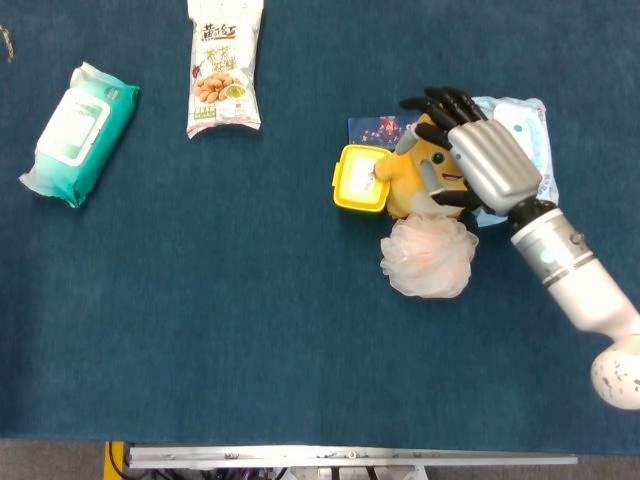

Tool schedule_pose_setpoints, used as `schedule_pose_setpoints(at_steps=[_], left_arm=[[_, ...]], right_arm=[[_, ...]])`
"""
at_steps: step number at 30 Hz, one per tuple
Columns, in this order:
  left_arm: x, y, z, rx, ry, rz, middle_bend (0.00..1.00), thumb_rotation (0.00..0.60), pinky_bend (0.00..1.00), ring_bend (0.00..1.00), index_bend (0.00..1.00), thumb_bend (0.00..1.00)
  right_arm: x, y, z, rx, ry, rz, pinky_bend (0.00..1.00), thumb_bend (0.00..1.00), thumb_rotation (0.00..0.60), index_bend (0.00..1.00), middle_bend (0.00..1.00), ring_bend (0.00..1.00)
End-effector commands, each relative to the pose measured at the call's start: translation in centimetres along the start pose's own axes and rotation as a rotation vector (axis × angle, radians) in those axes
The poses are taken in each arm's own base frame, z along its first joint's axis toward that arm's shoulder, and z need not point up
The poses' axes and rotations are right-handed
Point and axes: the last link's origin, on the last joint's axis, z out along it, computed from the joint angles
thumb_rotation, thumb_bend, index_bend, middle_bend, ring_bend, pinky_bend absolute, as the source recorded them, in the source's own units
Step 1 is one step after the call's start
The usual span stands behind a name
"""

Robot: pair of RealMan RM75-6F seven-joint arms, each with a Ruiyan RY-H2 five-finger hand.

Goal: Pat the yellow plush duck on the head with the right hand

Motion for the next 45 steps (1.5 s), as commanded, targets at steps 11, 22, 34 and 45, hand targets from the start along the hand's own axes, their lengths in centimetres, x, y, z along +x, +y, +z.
schedule_pose_setpoints(at_steps=[11, 22, 34, 45], left_arm=[[0.0, 0.0, 0.0, 0.001, 0.001, 0.000, 0.26, 0.600, 0.29, 0.14, 0.35, 0.08], [0.1, 0.0, 0.0, 0.003, 0.002, -0.001, 0.26, 0.600, 0.29, 0.14, 0.35, 0.08], [0.0, 0.0, 0.0, 0.002, -0.001, 0.001, 0.26, 0.600, 0.29, 0.14, 0.35, 0.08], [0.1, 0.0, 0.0, 0.005, -0.001, 0.000, 0.26, 0.600, 0.29, 0.14, 0.35, 0.08]], right_arm=[[-0.2, 0.6, -0.1, -0.043, -0.006, -0.009, 0.00, 0.57, 0.600, 0.41, 0.15, 0.04], [0.3, 0.5, -0.2, -0.027, -0.020, 0.060, 0.00, 0.57, 0.600, 0.41, 0.15, 0.04], [0.2, 0.5, -0.5, 0.009, 0.049, -0.086, 0.00, 0.57, 0.600, 0.41, 0.15, 0.04], [-0.1, 1.4, -0.1, -0.049, 0.004, 0.004, 0.00, 0.57, 0.600, 0.41, 0.15, 0.04]])
